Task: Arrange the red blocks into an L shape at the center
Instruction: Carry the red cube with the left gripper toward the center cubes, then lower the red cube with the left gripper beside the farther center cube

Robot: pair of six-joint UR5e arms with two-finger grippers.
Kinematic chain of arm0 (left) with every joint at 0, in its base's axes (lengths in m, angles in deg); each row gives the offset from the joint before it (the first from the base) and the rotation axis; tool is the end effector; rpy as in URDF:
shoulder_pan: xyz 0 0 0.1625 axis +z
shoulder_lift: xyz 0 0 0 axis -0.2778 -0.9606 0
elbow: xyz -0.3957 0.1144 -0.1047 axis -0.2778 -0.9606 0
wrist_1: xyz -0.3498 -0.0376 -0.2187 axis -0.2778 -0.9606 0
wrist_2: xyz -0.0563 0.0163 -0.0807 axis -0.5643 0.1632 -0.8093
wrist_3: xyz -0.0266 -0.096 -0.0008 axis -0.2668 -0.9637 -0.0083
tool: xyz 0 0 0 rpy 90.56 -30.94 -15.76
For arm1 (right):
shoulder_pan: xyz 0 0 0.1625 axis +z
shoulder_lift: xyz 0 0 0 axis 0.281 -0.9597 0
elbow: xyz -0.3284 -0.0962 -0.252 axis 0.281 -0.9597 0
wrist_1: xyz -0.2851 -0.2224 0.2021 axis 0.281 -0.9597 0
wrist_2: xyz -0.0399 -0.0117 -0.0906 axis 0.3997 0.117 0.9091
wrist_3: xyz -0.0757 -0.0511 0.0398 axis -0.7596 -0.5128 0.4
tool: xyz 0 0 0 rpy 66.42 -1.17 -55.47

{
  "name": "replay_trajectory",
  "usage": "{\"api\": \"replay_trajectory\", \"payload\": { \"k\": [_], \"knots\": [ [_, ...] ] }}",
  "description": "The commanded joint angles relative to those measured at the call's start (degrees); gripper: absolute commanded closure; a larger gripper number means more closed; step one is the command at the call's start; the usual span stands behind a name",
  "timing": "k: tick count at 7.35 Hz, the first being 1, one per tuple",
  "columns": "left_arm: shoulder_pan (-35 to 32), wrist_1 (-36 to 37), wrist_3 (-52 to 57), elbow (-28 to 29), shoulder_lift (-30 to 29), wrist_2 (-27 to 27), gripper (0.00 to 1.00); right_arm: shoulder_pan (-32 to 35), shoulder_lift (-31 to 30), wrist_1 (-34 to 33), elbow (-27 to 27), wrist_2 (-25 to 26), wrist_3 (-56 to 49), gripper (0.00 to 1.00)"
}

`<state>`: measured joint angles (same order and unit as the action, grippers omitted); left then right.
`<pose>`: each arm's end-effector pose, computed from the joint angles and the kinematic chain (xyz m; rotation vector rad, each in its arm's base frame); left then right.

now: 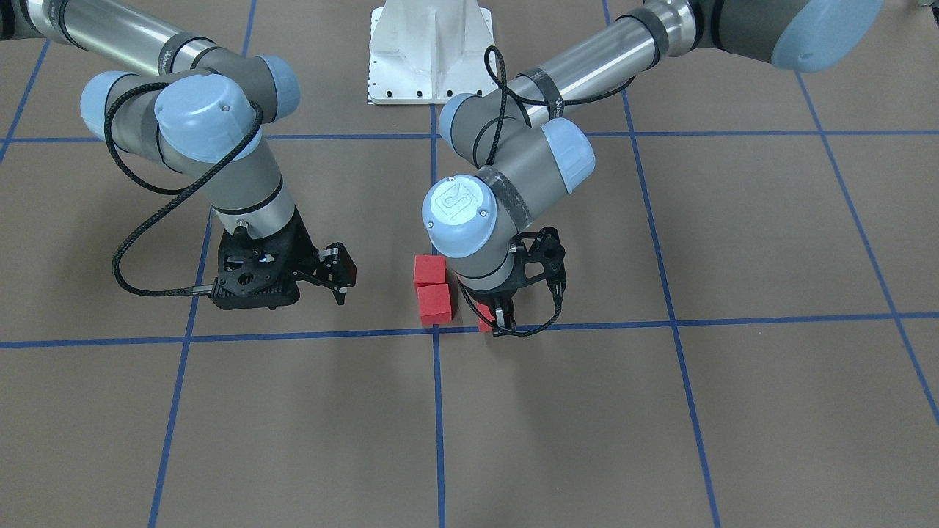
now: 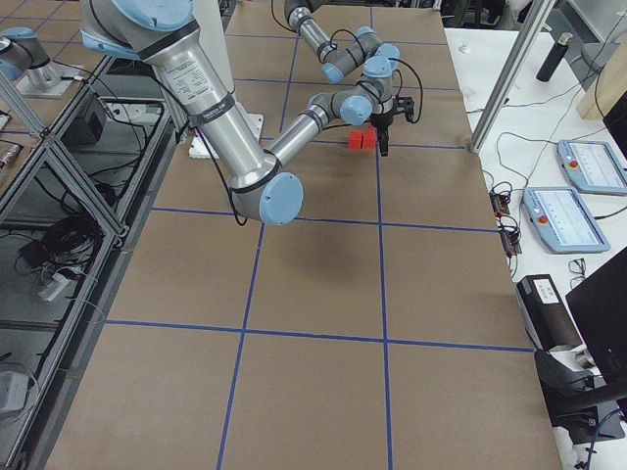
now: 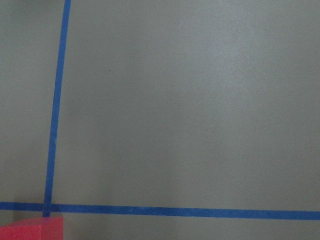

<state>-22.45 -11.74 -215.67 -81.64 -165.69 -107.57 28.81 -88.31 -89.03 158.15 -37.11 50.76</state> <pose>0.5860 -0.5978 0.1930 -0.4317 0.4145 -1.5842 -0.4272 -0.5678 0.2437 0.2173 -0.8405 0.0888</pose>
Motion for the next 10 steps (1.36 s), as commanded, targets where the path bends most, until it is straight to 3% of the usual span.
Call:
{"api": "replay_trajectory", "payload": {
  "k": [1, 4, 6, 10],
  "knots": [
    [0.6, 0.3, -2.2, 0.0, -0.4, -0.7, 1.00, 0.0, 0.0, 0.0, 0.0, -0.2, -0.3, 0.01],
    [0.6, -0.1, -2.9, 0.0, -0.7, -0.9, 1.00, 0.1, 0.1, -0.1, 0.0, -0.8, -1.0, 0.01],
    [0.9, -0.2, -3.6, 0.0, -0.8, -0.9, 1.00, 3.1, 0.0, -0.6, -0.1, -5.2, -2.7, 0.01],
    [1.7, -0.8, -3.6, 0.2, -1.0, -0.9, 1.00, 3.2, -0.4, -0.5, -0.1, -5.4, -3.5, 0.01]
  ]
}}
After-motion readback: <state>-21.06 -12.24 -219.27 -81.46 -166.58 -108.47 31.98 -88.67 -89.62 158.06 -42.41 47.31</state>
